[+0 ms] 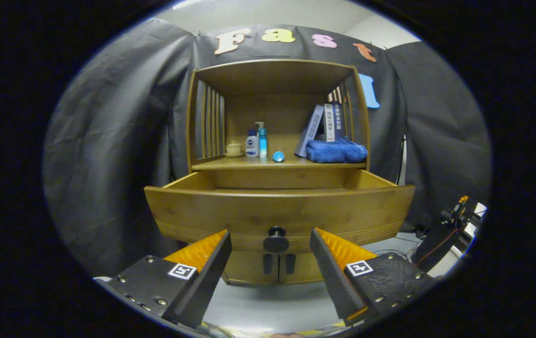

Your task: Pull open the drawer, take out the items inside it, and place them on the countertop above the cabinet.

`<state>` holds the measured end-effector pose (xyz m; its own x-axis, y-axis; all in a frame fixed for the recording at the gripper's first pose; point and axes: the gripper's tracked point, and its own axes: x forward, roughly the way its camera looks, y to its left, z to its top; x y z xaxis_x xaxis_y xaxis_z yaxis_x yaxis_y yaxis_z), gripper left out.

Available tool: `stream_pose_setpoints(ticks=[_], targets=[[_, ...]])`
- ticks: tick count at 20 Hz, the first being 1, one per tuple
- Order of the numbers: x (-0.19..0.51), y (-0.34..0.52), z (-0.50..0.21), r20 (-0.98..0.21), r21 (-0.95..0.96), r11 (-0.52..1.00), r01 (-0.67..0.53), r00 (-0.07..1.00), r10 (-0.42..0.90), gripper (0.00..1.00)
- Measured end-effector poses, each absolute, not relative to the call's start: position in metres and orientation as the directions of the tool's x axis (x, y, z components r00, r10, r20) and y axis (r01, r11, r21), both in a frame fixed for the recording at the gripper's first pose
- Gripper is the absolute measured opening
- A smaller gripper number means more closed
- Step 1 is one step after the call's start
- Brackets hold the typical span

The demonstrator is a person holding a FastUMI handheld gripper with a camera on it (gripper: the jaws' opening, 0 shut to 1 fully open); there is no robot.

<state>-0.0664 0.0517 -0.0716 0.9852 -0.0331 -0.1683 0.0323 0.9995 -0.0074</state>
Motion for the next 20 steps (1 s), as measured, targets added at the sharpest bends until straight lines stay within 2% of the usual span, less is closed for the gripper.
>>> stream_pose_setpoints(ticks=[4, 13, 20], targets=[[-0.052, 0.052, -0.093, -0.164, -0.041, 0.999, 0.034, 0.986, -0.04, 1.0], [0.009, 0.027, -0.146, -0.287, 0.033, 0.991, 0.13, 0.951, -0.115, 1.0], [0.017, 0.028, -0.14, -0.23, 0.004, 0.99, 0.143, 0.963, -0.138, 0.98]])
